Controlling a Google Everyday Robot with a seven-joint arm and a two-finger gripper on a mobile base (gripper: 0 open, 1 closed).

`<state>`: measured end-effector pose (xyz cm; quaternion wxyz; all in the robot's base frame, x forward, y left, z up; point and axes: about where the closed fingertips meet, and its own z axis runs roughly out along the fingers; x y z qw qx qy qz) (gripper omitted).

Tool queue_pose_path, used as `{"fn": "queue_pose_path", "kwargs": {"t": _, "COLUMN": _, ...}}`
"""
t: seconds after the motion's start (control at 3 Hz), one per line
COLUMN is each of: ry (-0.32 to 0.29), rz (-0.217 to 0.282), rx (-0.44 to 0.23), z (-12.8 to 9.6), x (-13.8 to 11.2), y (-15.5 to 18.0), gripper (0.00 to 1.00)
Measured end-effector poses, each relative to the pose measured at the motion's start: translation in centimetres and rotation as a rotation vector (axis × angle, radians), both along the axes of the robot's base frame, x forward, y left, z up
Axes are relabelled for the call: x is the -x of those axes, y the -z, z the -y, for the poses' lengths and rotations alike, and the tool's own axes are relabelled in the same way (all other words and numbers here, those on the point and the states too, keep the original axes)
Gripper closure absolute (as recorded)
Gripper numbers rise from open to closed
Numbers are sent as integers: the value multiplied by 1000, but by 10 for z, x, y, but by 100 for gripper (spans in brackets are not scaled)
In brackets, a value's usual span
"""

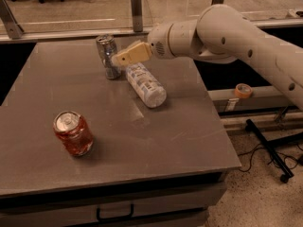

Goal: Move redbull can near blue plastic bottle

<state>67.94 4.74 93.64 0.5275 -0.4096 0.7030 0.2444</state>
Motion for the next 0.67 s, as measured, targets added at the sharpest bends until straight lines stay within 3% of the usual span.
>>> {"fn": "queue_pose_path", "kwargs": {"t": 0.33, "ry": 163, "rz": 2, "rx": 29, "z": 67, "x": 18, "y": -10, "gripper": 0}}
{"fn": "queue_pose_path", "kwargs": {"t": 0.67, "ry": 191, "rz": 0, "rx": 40, "z": 75, "x": 29, "y": -12, "gripper": 0}}
